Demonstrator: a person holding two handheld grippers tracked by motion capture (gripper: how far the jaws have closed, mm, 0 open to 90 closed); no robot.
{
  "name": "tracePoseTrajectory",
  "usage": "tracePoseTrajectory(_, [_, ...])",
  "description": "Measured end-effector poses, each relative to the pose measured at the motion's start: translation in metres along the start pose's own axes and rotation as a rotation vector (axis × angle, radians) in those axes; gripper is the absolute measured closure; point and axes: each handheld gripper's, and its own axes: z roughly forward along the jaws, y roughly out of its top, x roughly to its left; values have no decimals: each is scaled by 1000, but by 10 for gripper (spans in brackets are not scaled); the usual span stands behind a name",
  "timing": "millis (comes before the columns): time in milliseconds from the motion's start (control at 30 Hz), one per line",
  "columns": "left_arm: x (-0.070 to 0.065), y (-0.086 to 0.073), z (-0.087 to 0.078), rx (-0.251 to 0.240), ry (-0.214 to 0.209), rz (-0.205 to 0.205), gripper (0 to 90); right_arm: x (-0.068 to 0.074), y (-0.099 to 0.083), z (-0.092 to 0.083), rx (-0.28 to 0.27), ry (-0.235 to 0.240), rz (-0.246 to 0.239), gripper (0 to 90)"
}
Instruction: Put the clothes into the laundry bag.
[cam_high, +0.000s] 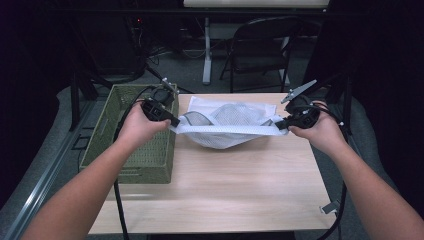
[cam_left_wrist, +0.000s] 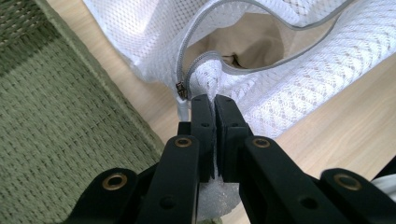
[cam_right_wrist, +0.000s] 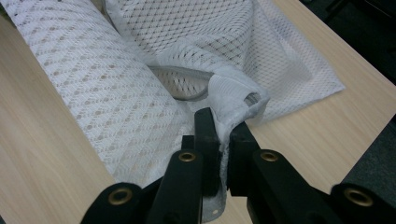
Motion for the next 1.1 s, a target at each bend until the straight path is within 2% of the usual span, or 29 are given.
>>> tracePoseTrajectory(167, [-7, -7, 2, 11, -5, 14, 875, 6, -5, -2, 5, 5, -14, 854])
tracePoseTrajectory(700, [-14, -23, 8, 17, -25, 31, 875, 18, -20, 0, 21, 26, -23, 849])
tracePoseTrajectory(900, [-20, -33, 11, 22, -48, 39, 875, 22, -27, 0, 30, 30, -39, 850])
tracePoseTrajectory(1100, [-24, -45, 19, 23, -71, 40, 875, 27, -35, 2, 28, 36, -33, 849])
